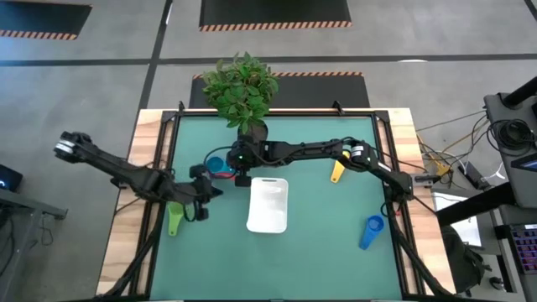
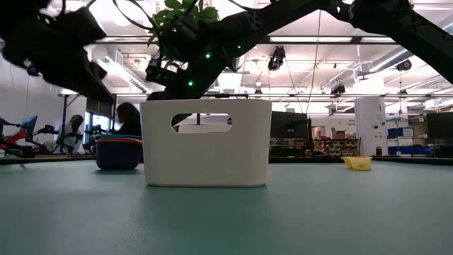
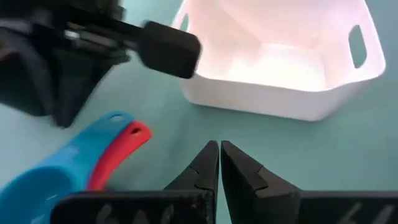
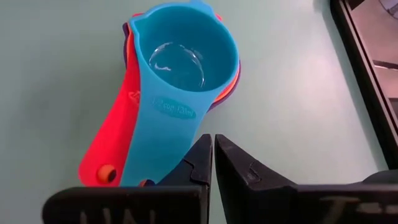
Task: Nest measuring cups in basket
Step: Stack the light blue measuring cup on top of the red measuring cup
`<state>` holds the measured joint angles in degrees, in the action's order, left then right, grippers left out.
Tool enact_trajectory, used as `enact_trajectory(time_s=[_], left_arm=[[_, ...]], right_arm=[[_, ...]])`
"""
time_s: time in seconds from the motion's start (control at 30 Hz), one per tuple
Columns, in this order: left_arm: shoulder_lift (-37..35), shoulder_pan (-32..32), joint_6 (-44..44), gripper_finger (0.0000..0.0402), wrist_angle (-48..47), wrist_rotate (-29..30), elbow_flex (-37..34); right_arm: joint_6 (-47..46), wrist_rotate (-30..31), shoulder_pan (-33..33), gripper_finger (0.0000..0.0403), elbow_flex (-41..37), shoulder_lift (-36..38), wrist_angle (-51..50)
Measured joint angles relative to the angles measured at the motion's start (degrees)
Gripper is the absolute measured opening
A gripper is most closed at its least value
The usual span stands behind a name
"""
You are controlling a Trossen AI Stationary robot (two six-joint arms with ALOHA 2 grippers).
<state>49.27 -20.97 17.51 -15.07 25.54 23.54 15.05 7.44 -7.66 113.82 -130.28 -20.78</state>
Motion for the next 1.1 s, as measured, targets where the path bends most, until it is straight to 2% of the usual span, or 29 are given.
enact_trajectory(time_s=[0.13, 0.2, 0.5, 0.8, 1.1], left_arm=[[6.01, 0.00, 0.05, 0.0000, 14.53, 1.91, -4.76], [8.98, 0.02, 0.62, 0.0000, 17.47, 4.13, -5.84], [20.19, 0.24, 2.79, 0.0000, 19.80, 12.53, -5.43], [26.14, 0.87, 4.70, 0.0000, 22.38, 21.44, -5.45], [27.52, 1.29, 5.51, 0.0000, 23.49, 21.96, -5.45]], right_arm=[[-0.02, -0.03, 0.00, 0.0009, -0.15, 0.00, 0.04], [-0.01, -0.03, 0.00, 0.0009, -0.22, 0.00, -0.02], [-1.50, -0.50, 0.00, 0.0009, -0.66, -0.45, 0.05], [-2.43, -3.12, 0.03, 0.0009, -0.66, -1.09, -0.09], [-2.43, -3.43, 0.70, 0.0009, -0.66, -1.09, 0.01]])
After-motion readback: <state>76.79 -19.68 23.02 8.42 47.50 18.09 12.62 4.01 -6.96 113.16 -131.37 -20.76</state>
